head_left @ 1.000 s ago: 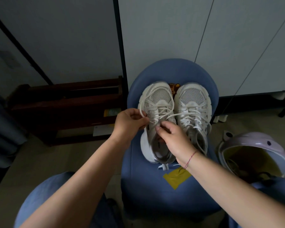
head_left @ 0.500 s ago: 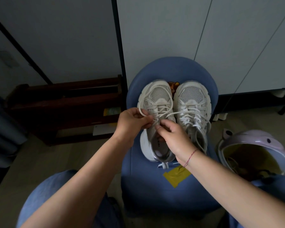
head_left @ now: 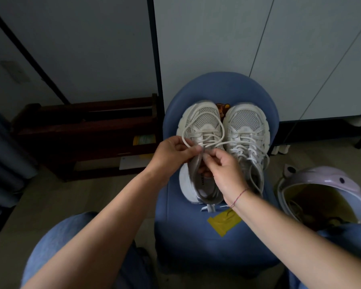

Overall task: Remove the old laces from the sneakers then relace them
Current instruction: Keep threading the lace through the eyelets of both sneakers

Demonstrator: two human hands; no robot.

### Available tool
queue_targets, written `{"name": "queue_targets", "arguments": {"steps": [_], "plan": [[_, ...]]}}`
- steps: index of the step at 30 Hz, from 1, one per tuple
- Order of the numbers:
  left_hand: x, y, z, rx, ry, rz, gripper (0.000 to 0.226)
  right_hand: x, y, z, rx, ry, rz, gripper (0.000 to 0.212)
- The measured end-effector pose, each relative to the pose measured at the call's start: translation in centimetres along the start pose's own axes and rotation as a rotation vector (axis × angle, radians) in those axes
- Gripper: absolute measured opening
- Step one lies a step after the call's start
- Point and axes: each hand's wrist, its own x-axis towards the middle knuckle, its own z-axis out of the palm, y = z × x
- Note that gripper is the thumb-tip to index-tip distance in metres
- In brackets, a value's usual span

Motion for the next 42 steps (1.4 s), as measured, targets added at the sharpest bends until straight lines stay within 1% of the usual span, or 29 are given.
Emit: {"name": "queue_targets", "arguments": {"steps": [2, 5, 8, 11, 13, 16, 19, 20, 21, 24, 28, 31, 33, 34, 36, 40, 41, 42], "plan": [[-0.4, -0.1, -0.1, 0.084, -0.02, 0.033, 0.027, 0.0, 0.1, -0.1, -0.048, 0.0, -0.002, 0.016], [-0.8, -0.6, 0.3, 0.255, -0.059, 0.03, 0.042, -0.1, 0.0, -0.3, -0.102, -0.019, -0.015, 0.025], [-0.8, -1.0, 0.6, 0.38, -0.047, 0.0, 0.041, -0.4, -0.3, -0.5, -0.224, -0.038, -0.028, 0.027], [-0.9, -1.3, 0.8, 0.462, -0.026, 0.037, 0.035, -1.4, -0.2, -1.0, -0.328, -0.057, -0.026, 0.02], [-0.9, -1.7, 0.7, 0.446, -0.013, 0.058, 0.027, -2.7, 0.0, -1.5, -0.376, -0.1, 0.003, 0.016], [-0.8, -2.1, 0.4, 0.353, 0.03, 0.073, 0.013, -5.7, 0.6, -2.0, -0.343, -0.223, 0.115, 0.022], [-0.8, -2.2, 0.3, 0.244, 0.044, 0.055, 0.016, -7.9, 0.8, -1.9, -0.374, -0.351, 0.211, 0.021], [-0.8, -2.2, 0.3, 0.195, 0.041, 0.04, 0.017, -7.9, 0.6, -1.9, -0.379, -0.347, 0.206, 0.02], [-0.8, -2.2, 0.4, 0.148, 0.035, 0.024, 0.017, -7.5, 0.4, -1.9, -0.373, -0.309, 0.185, 0.018], [-0.9, -2.0, 0.5, 0.064, 0.021, -0.004, 0.018, -5.3, -0.8, -1.9, -0.285, -0.142, 0.112, 0.014], [-0.9, -2.1, 0.5, 0.048, 0.027, 0.001, 0.017, -2.3, -1.3, -0.4, -0.266, -0.041, 0.075, 0.023], [-0.9, -2.0, 0.5, 0.046, 0.023, -0.004, 0.017, -1.3, -1.0, 0.8, -0.248, 0.029, 0.054, 0.023], [-0.9, -1.9, 0.4, 0.047, 0.022, -0.007, 0.017, -1.5, -0.7, 1.0, -0.236, 0.035, 0.063, 0.026], [-0.9, -1.9, 0.4, 0.045, 0.024, -0.009, 0.018, -2.0, -0.6, 1.0, -0.214, 0.012, 0.084, 0.027], [-0.8, -2.0, 0.4, 0.036, 0.027, -0.018, 0.018, -3.3, -0.2, 0.9, -0.22, -0.086, 0.134, 0.028], [-0.6, -2.1, 0.5, 0.04, 0.022, -0.025, 0.018, -6.2, 0.3, -0.4, -0.308, -0.399, 0.296, 0.025], [-0.6, -2.1, 0.5, 0.038, 0.021, -0.025, 0.018, -6.3, 0.1, -0.8, -0.322, -0.426, 0.309, 0.023], [-0.6, -2.1, 0.5, 0.034, 0.022, -0.024, 0.018, -6.0, 0.1, -1.2, -0.328, -0.409, 0.305, 0.02]]}}
